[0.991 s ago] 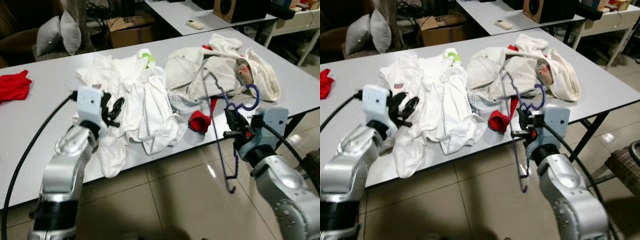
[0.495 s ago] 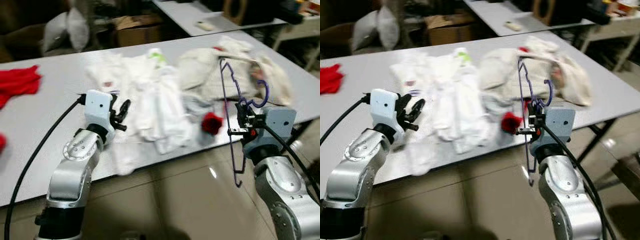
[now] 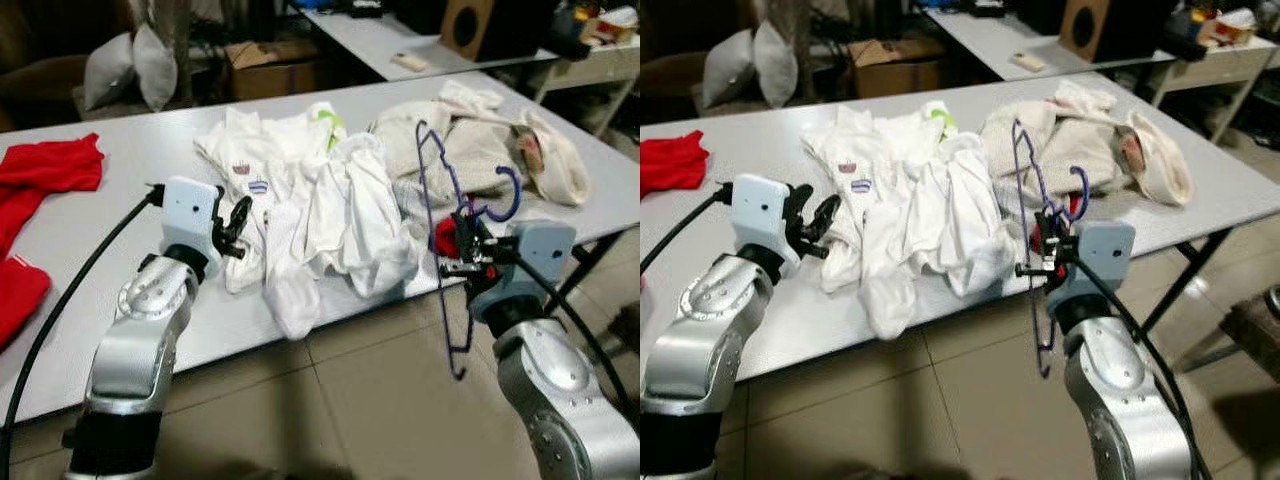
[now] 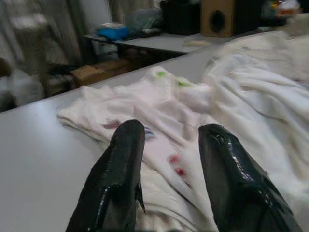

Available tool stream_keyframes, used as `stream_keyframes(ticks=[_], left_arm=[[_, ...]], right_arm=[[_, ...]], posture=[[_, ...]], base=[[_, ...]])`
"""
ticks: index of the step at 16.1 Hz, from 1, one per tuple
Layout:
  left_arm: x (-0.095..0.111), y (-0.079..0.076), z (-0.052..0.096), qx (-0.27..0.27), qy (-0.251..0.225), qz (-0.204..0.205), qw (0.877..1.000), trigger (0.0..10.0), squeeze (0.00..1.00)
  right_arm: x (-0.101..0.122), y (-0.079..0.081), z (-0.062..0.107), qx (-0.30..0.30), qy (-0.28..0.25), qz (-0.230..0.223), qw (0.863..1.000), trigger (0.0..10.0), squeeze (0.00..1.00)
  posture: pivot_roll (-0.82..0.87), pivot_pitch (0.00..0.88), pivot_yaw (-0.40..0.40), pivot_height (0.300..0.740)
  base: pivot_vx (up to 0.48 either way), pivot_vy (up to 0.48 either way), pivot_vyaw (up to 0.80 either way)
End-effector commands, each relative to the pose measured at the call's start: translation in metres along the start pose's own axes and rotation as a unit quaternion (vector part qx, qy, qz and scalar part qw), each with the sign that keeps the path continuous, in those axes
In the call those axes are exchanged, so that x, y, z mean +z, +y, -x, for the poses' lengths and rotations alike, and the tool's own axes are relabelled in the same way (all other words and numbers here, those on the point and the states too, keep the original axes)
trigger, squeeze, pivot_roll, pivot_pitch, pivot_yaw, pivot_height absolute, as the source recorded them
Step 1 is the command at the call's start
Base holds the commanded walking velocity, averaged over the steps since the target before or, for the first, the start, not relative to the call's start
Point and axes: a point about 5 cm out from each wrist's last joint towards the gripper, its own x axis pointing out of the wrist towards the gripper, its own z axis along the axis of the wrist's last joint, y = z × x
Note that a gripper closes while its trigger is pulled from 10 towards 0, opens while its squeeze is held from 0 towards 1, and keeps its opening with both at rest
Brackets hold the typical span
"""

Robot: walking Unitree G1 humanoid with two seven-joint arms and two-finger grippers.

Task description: Hang hanger

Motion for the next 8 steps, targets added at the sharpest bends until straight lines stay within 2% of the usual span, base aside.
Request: stream_keyframes(ticks=[1,2,3,4,5,6,7,8], left_arm=[[0.002,0.000,-0.001,-0.003,-0.002,-0.002,1.000,10.0,0.00],[0.002,-0.002,-0.003,-0.007,-0.003,-0.002,1.000,10.0,0.00],[0.004,-0.008,-0.003,-0.025,-0.012,0.008,1.000,10.0,0.42],[0.005,-0.009,-0.003,-0.026,-0.014,0.012,0.999,10.0,0.42],[0.006,-0.013,-0.004,-0.038,-0.011,0.019,0.999,10.0,0.89],[0.005,-0.015,-0.003,-0.046,-0.010,0.023,0.999,10.0,1.00],[0.002,-0.018,-0.003,-0.055,-0.007,0.028,0.998,10.0,1.00],[-0.001,-0.018,-0.003,-0.048,-0.008,0.037,0.998,10.0,1.00]], right_arm=[[0.001,-0.001,0.002,0.000,-0.006,-0.013,1.000,10.0,0.00],[0.002,-0.004,0.004,-0.004,-0.007,-0.022,1.000,10.0,0.00],[0.005,-0.008,0.006,-0.022,-0.019,-0.027,0.999,10.0,0.00],[0.007,-0.009,0.007,-0.034,-0.026,-0.024,0.999,10.0,0.00],[0.009,-0.012,0.008,-0.041,-0.028,-0.016,0.999,10.0,0.00],[0.009,-0.012,0.010,-0.042,-0.026,-0.013,0.999,10.0,0.00],[0.010,-0.014,0.012,-0.044,-0.027,-0.014,0.999,10.0,0.00],[0.009,-0.016,0.014,-0.045,-0.025,-0.014,0.999,10.0,0.00]], posture=[[-0.02,0.000,0.048,0.740],[-0.03,0.000,0.052,0.740],[-0.03,0.000,0.063,0.740],[-0.04,0.000,0.068,0.740],[-0.05,0.000,0.074,0.740],[-0.06,0.000,0.070,0.740],[-0.07,0.000,0.067,0.740],[-0.08,0.000,0.063,0.740]], base=[[0.000,0.379,0.00],[0.000,0.000,0.00],[0.000,0.000,0.00],[0.000,0.000,0.00],[0.000,-0.480,0.00],[0.000,-0.480,0.00],[0.000,-0.480,0.00],[0.000,0.000,0.00]])
